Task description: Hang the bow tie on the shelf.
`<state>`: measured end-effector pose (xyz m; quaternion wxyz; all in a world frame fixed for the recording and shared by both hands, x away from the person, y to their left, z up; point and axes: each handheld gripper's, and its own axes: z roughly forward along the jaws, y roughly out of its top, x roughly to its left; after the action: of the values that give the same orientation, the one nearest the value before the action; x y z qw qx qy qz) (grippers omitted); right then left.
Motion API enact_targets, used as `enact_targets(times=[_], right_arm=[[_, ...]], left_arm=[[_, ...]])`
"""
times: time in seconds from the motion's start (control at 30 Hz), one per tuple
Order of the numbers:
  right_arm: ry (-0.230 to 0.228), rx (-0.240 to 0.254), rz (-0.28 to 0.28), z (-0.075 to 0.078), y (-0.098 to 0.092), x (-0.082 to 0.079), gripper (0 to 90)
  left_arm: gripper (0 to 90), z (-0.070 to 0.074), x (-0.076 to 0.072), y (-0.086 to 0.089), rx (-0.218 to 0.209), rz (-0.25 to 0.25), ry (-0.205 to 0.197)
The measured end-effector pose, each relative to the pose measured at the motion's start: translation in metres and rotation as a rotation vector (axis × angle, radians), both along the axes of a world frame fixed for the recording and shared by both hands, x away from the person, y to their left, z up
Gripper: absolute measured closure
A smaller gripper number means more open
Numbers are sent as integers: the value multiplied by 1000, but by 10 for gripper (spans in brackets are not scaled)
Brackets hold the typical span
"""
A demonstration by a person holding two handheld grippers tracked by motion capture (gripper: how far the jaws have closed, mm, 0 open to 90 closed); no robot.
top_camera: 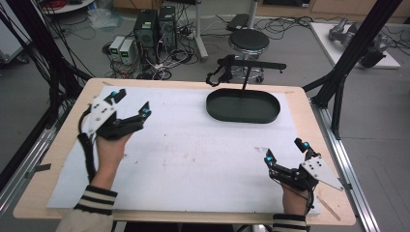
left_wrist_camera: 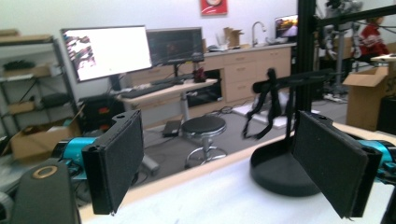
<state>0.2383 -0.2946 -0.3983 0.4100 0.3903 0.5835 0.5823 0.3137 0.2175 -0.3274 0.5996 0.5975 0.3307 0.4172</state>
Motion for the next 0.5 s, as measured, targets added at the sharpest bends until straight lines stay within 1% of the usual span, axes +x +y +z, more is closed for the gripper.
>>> enact_targets(times=[0.07, 0.2, 0.27, 0.33, 0.4, 0.5], right_arm=[[3, -1, 0, 0, 1, 0, 14], [5, -4, 1, -1, 1, -1, 14], [5, -10, -8, -2, 1, -1, 14], [4, -11, -14, -2, 2, -2, 15], [8, -11, -13, -4, 2, -1, 15], [20, -9, -15, -7, 2, 0, 14]], left_arm=[[174, -6, -9, 17, -7, 30, 6], [164, -20, -25, 50, -48, 75, 38], [163, -27, -33, 63, -66, 95, 46], [162, -36, -40, 73, -62, 111, 47], [162, -44, -47, 81, -55, 117, 44], [157, -57, -55, 88, -80, 111, 39]])
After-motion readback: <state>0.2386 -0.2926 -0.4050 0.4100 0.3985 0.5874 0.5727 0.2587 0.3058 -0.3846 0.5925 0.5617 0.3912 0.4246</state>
